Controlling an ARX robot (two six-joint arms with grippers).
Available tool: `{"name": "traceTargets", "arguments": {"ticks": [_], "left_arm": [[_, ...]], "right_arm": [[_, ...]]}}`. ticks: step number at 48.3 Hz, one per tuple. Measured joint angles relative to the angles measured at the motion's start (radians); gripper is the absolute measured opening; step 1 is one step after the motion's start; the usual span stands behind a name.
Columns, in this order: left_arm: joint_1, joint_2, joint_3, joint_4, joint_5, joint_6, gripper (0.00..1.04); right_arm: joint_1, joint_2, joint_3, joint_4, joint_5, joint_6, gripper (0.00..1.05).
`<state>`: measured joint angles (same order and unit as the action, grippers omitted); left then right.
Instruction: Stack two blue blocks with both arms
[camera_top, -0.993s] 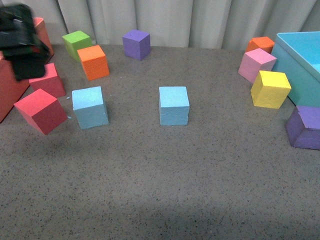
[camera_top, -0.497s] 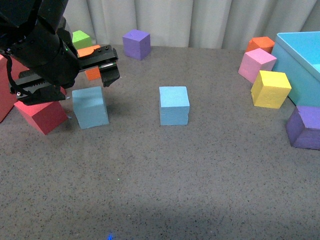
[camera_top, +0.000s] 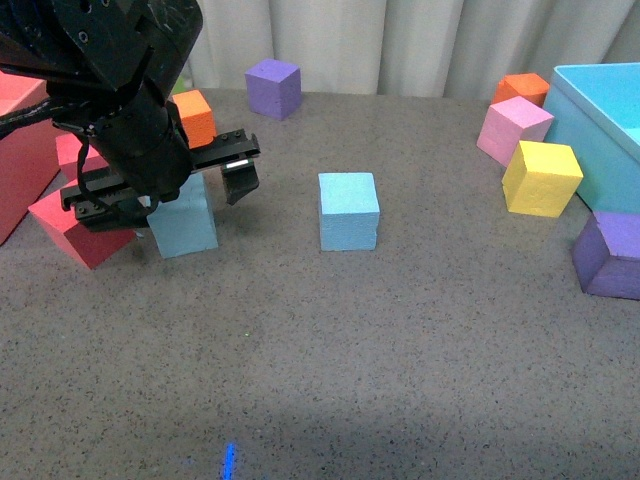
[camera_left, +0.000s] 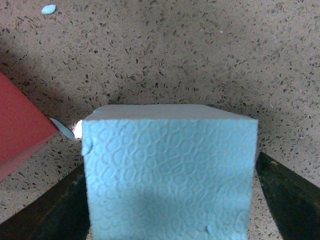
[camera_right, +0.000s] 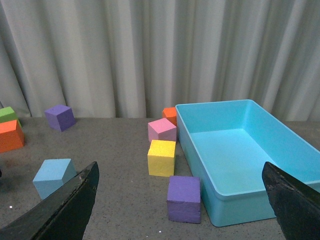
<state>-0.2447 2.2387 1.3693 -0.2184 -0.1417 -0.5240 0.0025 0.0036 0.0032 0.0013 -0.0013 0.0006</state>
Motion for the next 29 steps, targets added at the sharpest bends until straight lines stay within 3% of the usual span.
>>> {"name": "traceTargets", "arguments": {"ticks": [6, 11, 18, 29], "left_arm": [[-0.008, 0.016, 0.037, -0.073, -0.023, 0.006, 0.66], [-0.013, 0.017, 0.047, -0.101, -0.026, 0.019, 0.53], [-0.023, 0.006, 0.052, -0.116, -0.027, 0.026, 0.48], [-0.078, -0.072, 0.096, -0.167, -0.022, -0.004, 0.47]], "right_arm": [[0.000, 0.000, 0.000, 0.000, 0.000, 0.000, 0.95], [0.000, 0.000, 0.000, 0.000, 0.000, 0.000, 0.95], [0.000, 0.000, 0.000, 0.000, 0.000, 0.000, 0.95], [0.000, 0.000, 0.000, 0.000, 0.000, 0.000, 0.95]]}}
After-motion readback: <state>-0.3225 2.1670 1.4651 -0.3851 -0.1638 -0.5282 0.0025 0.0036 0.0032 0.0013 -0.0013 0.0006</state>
